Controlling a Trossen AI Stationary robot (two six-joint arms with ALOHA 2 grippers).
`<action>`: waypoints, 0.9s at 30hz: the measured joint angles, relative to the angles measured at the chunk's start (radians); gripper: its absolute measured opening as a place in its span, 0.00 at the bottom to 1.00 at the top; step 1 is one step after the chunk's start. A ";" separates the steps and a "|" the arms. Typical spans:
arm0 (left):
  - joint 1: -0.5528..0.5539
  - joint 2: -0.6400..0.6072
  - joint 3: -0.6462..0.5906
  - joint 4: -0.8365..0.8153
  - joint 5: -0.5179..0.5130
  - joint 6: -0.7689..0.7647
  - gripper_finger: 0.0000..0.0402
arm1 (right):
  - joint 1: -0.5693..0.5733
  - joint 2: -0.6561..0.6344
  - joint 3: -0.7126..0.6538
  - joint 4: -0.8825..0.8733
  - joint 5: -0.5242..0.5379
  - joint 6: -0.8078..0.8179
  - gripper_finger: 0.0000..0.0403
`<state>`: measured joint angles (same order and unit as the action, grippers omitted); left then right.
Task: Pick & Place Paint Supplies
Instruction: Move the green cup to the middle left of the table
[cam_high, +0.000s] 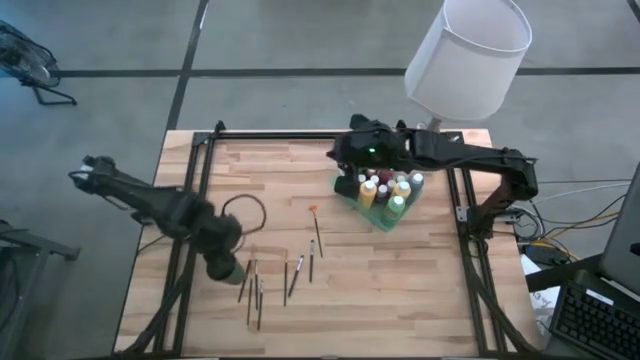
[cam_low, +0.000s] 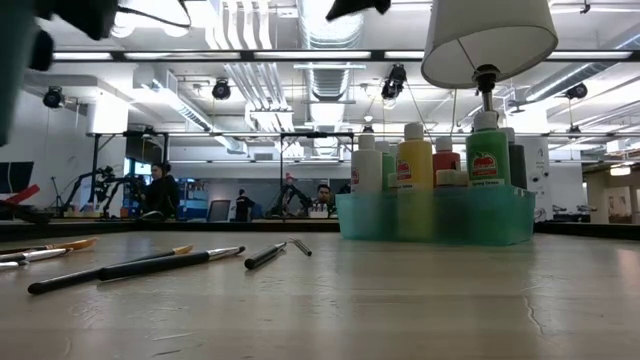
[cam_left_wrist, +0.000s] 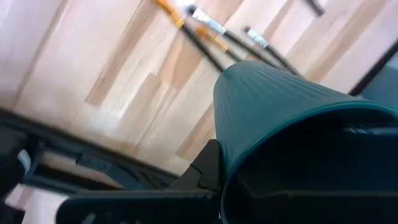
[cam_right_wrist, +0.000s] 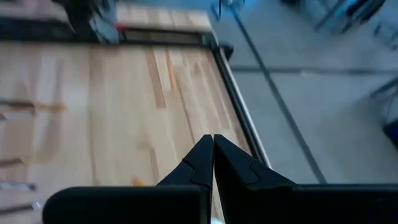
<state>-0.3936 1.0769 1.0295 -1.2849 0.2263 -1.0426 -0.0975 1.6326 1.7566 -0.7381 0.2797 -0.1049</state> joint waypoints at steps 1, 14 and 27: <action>0.044 0.005 0.005 0.002 0.018 0.040 0.01 | 0.009 -0.011 -0.001 0.023 0.000 -0.003 0.02; 0.513 0.234 0.172 -0.070 0.034 0.580 0.01 | 0.055 -0.137 -0.087 0.080 0.002 0.017 0.02; 0.622 0.511 0.395 -0.077 -0.183 0.817 0.01 | 0.095 -0.401 -0.343 0.323 -0.025 0.094 0.02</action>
<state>0.2285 1.5881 1.4245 -1.3624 0.0429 -0.2256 -0.0024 1.2312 1.4132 -0.4147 0.2549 -0.0110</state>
